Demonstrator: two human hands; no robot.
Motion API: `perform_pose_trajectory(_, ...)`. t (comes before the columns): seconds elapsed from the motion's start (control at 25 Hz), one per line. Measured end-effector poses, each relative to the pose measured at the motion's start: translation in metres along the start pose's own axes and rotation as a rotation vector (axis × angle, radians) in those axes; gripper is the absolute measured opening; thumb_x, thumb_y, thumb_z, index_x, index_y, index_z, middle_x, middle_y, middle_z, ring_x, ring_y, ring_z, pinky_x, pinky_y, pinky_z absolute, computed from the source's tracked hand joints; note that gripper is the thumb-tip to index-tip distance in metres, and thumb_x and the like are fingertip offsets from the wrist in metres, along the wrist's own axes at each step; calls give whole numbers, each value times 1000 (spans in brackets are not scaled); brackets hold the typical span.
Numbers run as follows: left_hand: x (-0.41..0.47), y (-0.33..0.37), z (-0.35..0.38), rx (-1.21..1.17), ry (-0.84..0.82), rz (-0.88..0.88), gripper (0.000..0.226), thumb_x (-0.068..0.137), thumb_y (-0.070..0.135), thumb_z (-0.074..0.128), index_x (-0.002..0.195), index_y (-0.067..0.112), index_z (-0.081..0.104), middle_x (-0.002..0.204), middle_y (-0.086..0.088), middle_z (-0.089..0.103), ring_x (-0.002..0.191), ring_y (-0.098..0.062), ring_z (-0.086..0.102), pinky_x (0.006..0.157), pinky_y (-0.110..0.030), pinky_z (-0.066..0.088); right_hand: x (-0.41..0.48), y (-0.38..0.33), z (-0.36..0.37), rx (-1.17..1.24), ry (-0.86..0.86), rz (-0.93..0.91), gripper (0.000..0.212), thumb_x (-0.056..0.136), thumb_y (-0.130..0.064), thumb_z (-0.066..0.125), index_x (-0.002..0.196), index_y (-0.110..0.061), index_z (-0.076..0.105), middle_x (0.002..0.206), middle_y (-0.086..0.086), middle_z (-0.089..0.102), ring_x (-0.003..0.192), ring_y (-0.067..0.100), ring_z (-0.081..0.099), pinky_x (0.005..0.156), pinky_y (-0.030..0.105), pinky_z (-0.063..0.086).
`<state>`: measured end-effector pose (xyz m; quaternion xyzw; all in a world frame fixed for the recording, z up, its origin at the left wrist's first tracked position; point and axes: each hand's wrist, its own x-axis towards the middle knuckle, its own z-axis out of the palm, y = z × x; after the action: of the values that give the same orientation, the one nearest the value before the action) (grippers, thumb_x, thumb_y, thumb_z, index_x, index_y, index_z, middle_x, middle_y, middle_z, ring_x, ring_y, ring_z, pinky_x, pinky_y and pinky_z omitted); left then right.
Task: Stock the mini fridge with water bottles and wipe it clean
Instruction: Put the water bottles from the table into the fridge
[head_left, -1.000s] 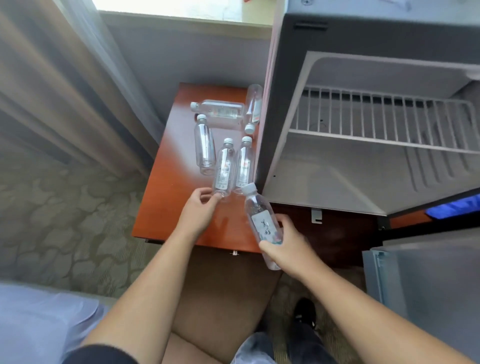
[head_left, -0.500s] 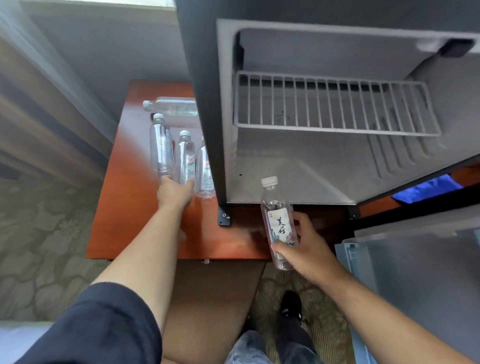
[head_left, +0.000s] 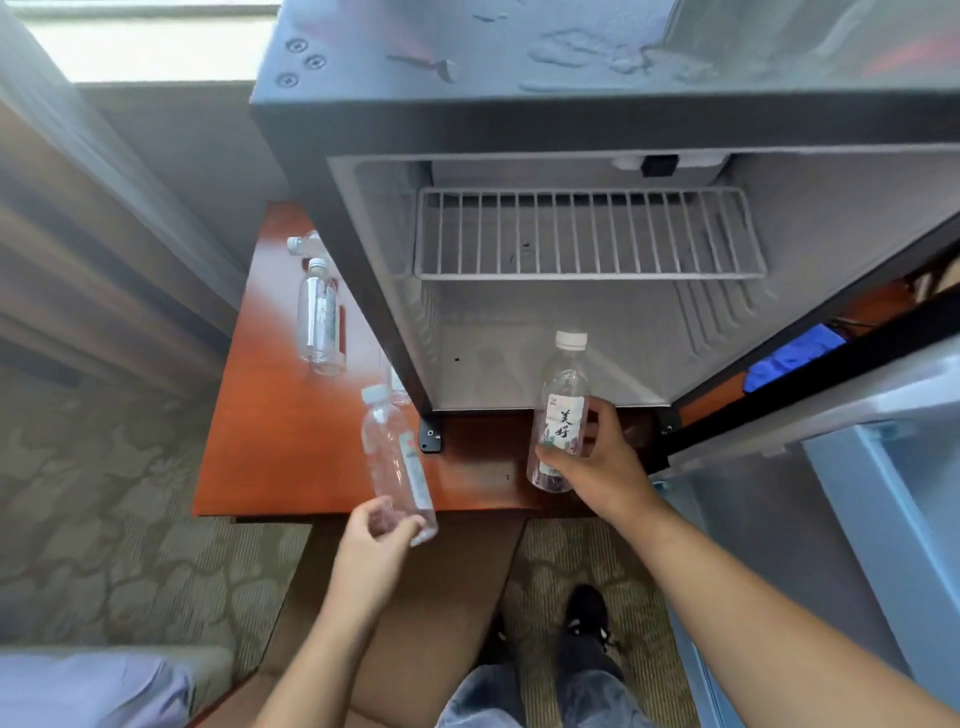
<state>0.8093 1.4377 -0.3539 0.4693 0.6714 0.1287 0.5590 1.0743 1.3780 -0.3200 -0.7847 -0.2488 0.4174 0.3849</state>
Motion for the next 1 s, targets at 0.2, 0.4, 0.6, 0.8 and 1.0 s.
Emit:
perform_pose_trajectory(0.2,-24,47,49,189,-176,241,45,83,35,82,117,38,53,109,21,68,98,14,63,83,-10,48,22,-3,-2,2,89,-77,71,83,-18,83,139,-37,44,125,-12,59,108,7,63,84,17,50)
perform_pose_trajectory(0.4,23,102,101,178,-121,320,57,86,36,77,134,27,48,116,17,63,107,-5,64,83,-14,44,50,-17,-2,-35,183,-110,71,85,-18,82,144,-29,45,114,-16,61,101,7,64,79,14,50)
perform_pose_trajectory(0.6,83,128,128,249,-32,418,61,89,29,77,139,14,47,134,-2,62,124,-19,58,92,-18,38,87,-21,6,-116,246,-159,76,81,-22,84,146,-29,44,132,-1,63,115,17,63,86,25,47)
perform_pose_trajectory(0.8,134,147,143,310,78,457,63,89,19,74,144,15,42,136,-11,62,123,-32,59,101,-37,48,123,-25,20,-95,273,-224,75,81,-18,83,144,-30,44,128,-4,64,113,14,64,87,21,47)
perform_pose_trajectory(1.0,168,160,152,291,125,450,58,92,12,69,143,10,42,139,-14,59,128,-34,57,105,-38,47,158,-32,26,-80,230,-209,66,87,-22,79,143,-30,44,123,0,66,101,9,61,66,-5,36)
